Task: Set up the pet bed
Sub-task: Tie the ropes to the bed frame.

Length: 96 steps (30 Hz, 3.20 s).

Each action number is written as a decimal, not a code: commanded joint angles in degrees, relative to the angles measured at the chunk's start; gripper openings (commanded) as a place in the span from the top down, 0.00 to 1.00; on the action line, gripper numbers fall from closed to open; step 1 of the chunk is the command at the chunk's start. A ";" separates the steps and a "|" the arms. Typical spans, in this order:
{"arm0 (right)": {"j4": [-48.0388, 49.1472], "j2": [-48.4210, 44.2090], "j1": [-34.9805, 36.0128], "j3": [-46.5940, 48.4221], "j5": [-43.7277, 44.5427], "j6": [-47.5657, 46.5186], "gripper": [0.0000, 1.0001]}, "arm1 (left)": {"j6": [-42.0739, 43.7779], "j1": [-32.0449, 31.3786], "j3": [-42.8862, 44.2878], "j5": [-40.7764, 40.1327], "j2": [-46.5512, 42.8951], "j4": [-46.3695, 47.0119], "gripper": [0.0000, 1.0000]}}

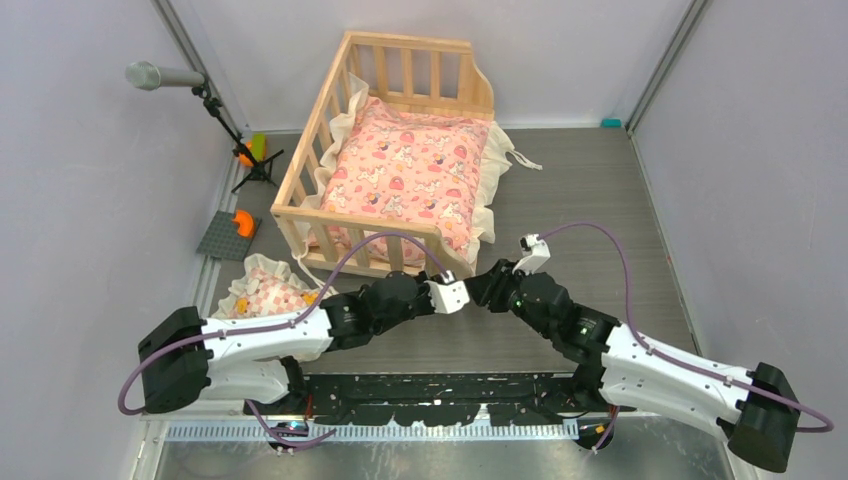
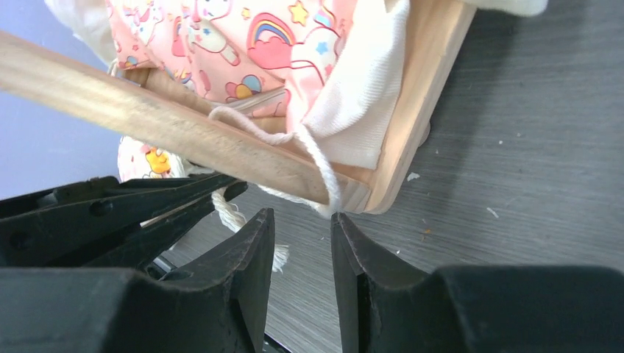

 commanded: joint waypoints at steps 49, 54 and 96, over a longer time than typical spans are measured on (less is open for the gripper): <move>4.18 0.85 0.10 -2.69 6.71 9.37 1.00 | -19.01 -2.62 9.70 -15.08 5.37 -5.84 1.00; 3.84 2.20 0.18 -2.32 5.71 8.48 1.00 | -20.60 -2.69 9.15 -15.69 4.42 -5.45 1.00; 6.32 -1.65 0.10 -4.68 -10.29 5.15 1.00 | -29.52 -4.03 16.17 -21.20 10.18 -13.19 1.00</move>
